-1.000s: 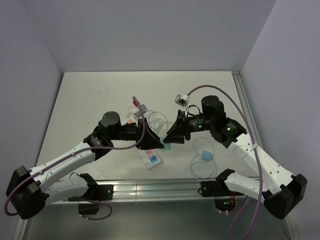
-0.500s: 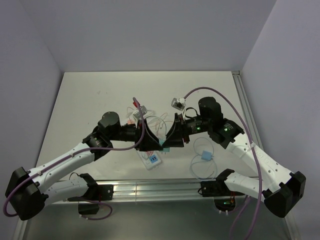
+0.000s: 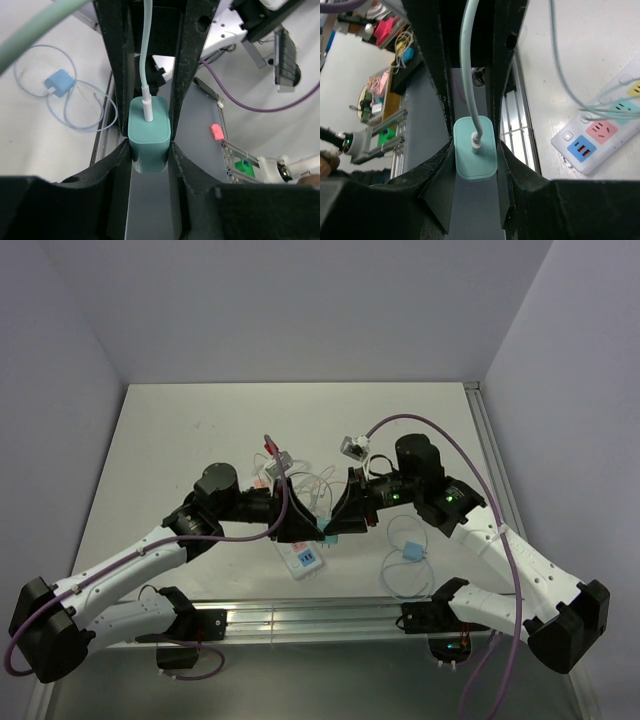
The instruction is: Insert the plug
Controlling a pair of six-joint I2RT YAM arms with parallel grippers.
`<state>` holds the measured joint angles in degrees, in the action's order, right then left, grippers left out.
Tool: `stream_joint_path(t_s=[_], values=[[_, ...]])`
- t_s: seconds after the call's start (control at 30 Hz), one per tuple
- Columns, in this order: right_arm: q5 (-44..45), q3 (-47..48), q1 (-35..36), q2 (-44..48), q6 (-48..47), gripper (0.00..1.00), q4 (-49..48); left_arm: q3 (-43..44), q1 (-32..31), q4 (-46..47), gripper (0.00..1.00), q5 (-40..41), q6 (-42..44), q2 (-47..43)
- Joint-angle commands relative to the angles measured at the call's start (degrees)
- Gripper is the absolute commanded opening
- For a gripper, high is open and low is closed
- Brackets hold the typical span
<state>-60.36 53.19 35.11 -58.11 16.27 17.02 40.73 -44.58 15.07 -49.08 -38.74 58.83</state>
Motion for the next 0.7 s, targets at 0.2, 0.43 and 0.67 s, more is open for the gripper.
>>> stream_joint_path(t_s=[0.2,0.43,0.67], values=[[38.5,9.6,-3.7,-3.3,8.4,0.0,8.2,8.8,1.6,-22.3,0.55,41.8,-0.4,-3.1],[58.9,21.7,-13.6,-8.5,6.8,0.0,12.2,8.5,4.5,-33.8,0.57,61.5,-5.5,-3.5],[60.9,30.8,-14.8,-16.8,8.5,0.0,9.6,4.4,6.1,-36.7,0.57,73.2,-11.6,-6.6]])
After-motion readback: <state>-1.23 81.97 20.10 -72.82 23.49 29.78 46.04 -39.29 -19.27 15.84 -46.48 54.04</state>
